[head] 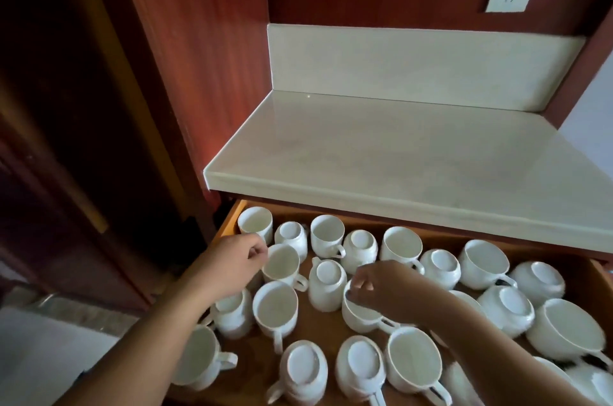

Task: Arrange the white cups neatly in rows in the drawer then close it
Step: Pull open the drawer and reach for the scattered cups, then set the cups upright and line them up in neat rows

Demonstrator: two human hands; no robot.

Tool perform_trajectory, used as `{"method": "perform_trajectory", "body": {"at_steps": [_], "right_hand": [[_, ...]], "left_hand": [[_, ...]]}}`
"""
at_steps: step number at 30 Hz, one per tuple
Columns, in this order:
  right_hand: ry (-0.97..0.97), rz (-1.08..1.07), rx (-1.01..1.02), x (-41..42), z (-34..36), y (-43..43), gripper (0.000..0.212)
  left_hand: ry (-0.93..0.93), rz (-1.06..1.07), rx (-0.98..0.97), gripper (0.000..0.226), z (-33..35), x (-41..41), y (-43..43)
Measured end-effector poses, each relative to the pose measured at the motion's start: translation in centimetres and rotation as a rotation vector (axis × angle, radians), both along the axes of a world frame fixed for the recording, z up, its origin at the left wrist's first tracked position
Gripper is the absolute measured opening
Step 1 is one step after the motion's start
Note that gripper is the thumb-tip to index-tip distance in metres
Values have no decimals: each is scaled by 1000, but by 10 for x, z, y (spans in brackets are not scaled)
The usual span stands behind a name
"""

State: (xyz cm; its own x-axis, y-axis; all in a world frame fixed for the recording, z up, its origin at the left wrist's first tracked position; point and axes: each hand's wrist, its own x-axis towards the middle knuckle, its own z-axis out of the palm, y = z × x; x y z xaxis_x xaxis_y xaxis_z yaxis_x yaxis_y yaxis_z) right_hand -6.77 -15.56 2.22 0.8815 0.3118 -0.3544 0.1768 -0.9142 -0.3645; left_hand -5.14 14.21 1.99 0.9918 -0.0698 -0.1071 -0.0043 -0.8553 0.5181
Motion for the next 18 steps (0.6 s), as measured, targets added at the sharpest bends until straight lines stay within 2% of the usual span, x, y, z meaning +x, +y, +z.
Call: {"method": "perform_trajectory", "body": {"at_steps": [4, 8, 9, 11, 14, 18], "right_hand": [[-23, -4, 61, 29, -11, 23, 23], [-66, 25, 50, 54, -25, 55, 19], [-60, -24, 59, 60, -26, 64, 20], [-82, -88, 86, 72, -28, 81, 25], [-107, -153, 86, 91, -34, 105, 45], [-96, -206, 19, 108, -43, 135, 52]], "left_hand": [[-33, 47, 28, 11, -12, 25, 18], [-45, -27, 138, 19, -32, 57, 30], [-61, -51, 176, 23, -36, 65, 32], [-91, -121, 230, 28, -44, 79, 35], [-169, -242, 340, 22, -58, 94, 40], [-209, -336, 423, 20, -63, 110, 42]]}}
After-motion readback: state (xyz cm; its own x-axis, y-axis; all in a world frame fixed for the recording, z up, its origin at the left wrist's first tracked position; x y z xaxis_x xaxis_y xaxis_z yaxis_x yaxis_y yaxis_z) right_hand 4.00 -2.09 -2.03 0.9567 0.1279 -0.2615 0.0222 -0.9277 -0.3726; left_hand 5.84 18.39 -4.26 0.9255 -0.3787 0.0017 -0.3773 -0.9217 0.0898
